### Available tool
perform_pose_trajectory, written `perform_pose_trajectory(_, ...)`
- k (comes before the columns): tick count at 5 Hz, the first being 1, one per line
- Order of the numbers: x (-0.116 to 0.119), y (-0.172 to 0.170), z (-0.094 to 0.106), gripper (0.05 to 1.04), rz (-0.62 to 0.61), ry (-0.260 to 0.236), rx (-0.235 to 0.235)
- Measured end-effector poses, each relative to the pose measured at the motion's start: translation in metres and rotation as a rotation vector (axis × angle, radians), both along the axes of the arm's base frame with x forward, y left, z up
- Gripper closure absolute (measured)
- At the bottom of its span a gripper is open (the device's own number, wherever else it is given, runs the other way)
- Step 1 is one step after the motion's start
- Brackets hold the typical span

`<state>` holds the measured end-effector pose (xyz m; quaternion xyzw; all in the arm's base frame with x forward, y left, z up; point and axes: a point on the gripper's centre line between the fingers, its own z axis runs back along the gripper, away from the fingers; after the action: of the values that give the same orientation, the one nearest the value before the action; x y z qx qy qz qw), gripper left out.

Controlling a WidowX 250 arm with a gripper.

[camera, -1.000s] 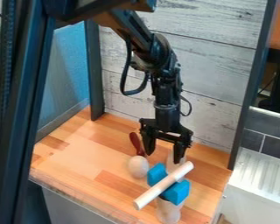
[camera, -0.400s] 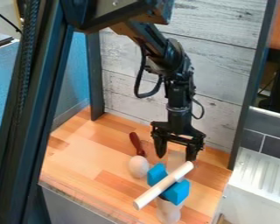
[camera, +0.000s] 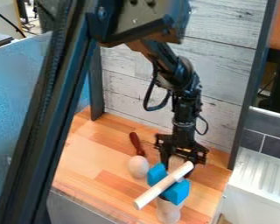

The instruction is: Move the cube to the top of the table above the sphere

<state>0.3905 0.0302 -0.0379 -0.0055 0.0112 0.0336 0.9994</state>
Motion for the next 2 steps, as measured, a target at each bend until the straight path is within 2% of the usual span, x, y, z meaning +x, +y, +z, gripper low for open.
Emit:
perform_pose_trajectory(1, 0.0031, 0.0002, 0.0003, 0.457, 0.011, -0.015, 0.009)
perform_pose_trajectory(2, 0.004, -0.0025, 0.0031, 0.457, 0.008, -0.008, -0.021)
